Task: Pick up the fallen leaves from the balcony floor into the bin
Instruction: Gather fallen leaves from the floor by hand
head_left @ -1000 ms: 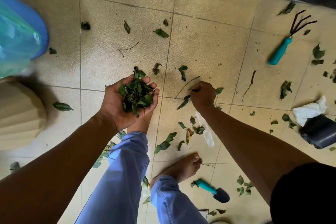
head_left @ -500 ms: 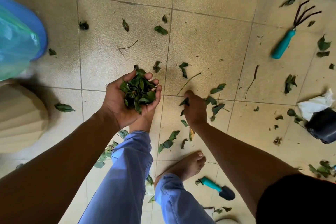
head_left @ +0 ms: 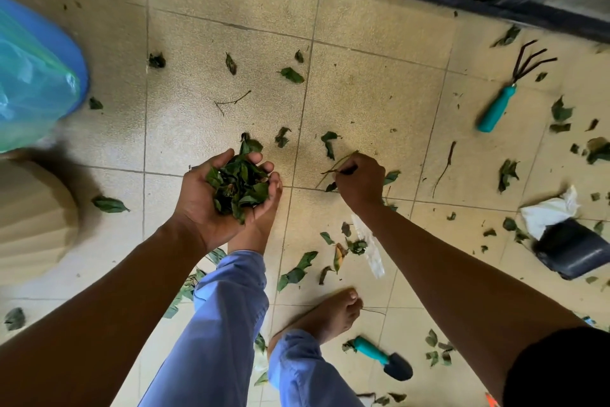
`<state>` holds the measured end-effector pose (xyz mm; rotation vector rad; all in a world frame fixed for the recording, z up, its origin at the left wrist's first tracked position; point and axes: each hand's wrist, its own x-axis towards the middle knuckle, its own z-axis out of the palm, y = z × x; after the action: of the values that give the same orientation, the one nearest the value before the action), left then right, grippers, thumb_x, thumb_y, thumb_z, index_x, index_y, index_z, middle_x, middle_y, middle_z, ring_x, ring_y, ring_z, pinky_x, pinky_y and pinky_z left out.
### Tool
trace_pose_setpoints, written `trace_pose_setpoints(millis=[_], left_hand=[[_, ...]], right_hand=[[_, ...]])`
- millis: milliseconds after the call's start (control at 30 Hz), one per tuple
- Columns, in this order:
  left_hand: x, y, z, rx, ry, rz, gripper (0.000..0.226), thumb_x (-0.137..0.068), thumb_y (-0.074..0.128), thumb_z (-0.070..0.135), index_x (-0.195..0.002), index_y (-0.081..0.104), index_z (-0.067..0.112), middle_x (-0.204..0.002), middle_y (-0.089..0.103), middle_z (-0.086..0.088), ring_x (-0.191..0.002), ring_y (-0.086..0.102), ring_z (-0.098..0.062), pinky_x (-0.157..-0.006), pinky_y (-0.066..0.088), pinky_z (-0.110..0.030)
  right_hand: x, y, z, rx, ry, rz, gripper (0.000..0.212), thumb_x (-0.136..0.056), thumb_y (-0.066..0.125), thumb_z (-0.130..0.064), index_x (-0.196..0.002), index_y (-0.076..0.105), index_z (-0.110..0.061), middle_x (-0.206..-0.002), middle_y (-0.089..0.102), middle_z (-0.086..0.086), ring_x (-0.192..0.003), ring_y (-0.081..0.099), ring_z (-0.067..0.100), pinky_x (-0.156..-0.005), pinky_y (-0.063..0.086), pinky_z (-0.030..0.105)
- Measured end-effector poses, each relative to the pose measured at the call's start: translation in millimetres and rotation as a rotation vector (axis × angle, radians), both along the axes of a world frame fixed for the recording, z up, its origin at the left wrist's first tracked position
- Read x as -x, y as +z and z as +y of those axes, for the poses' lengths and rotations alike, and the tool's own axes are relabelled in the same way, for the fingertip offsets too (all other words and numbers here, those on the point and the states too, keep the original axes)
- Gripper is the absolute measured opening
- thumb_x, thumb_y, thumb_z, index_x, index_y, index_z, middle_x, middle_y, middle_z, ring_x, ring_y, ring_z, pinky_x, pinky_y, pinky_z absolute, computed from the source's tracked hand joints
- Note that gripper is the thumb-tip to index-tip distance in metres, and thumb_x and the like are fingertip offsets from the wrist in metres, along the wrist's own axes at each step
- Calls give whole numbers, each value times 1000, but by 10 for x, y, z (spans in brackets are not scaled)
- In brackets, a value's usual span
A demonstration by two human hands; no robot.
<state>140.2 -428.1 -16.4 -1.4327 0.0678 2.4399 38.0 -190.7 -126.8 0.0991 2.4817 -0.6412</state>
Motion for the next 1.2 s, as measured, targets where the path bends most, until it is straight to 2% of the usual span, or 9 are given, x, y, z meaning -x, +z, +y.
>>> trace_pose_setpoints(millis=[67, 167, 300, 433, 633, 733, 867, 1067, 1200], left_hand=[[4, 12, -24, 4, 6, 2, 39, -100, 43, 41, -98, 66, 10, -106, 62, -9, -98, 63, -27, -89, 54, -34], [7, 14, -45, 9, 10, 10, 39, -101, 43, 41, -97, 67, 10, -106, 62, -9, -97, 63, -27, -89, 54, -34], [-3, -24, -23, 5, 11, 5, 40, -101, 42, 41, -96, 67, 11, -105, 62, -8, -97, 63, -26, -87, 54, -34], [-29, -62, 21, -19, 23, -15, 39, -99, 45, 41, -95, 68, 10, -105, 63, -10, -97, 63, -27, -89, 53, -34], [-38, -89, 18, -34, 30, -14, 39, -99, 46, 39, -96, 70, 9, -105, 63, -11, -98, 63, -27, -87, 54, -36], [-34, -97, -1, -33, 23, -15, 39, -99, 45, 40, -96, 69, 9, -105, 63, -11, -98, 63, -27, -88, 55, -35], [-27, -93, -48, -16, 5, -12, 39, -100, 45, 41, -97, 68, 10, -106, 63, -11, -99, 63, -28, -91, 52, -35], [-26, -81, -128, -11, 22, -30, 37, -99, 47, 40, -99, 67, 9, -107, 62, -11, -100, 61, -28, -89, 54, -36], [-26, -65, -218, 7, 33, -53, 36, -99, 48, 40, -99, 67, 10, -108, 62, -10, -102, 60, -26, -93, 51, -36]], right_hand=[[57, 16, -45, 22, -18, -6, 13, -72, 77, -3, -74, 68, -12, -69, 64, -7, -64, 56, 9, -60, 41, 15], [116, -17, -118, 62, -53, -37, 28, -70, 75, 2, -85, 57, -15, -70, 60, -6, -64, 57, 12, -58, 42, 25], [194, -127, -196, 65, -25, -89, 48, -74, 79, -4, -116, 59, -16, -84, 69, 3, -81, 68, 24, -65, 46, 28], [269, -190, -238, 22, 69, -9, 50, -80, 78, -7, -125, 57, -14, -100, 73, 14, -95, 69, 32, -74, 46, 29], [329, -189, -317, -63, 333, 38, 60, -84, 71, -4, -139, 52, -16, -125, 50, 21, -108, 57, 46, -89, 50, 46], [341, -192, -428, -117, 413, 37, 52, -85, 66, 0, -134, 54, -15, -123, 47, 21, -99, 58, 49, -81, 51, 46], [276, -205, -504, -134, 502, 90, 32, -82, 56, 6, -108, 62, -11, -106, 54, 19, -87, 61, 44, -65, 44, 37], [285, -306, -513, -106, 409, 103, 19, -80, 62, 4, -90, 75, -6, -93, 72, 15, -90, 68, 35, -71, 42, 28], [487, -244, -687, 56, 188, 80, 11, -80, 73, 1, -85, 77, -7, -88, 75, 10, -83, 69, 24, -72, 49, 24]])
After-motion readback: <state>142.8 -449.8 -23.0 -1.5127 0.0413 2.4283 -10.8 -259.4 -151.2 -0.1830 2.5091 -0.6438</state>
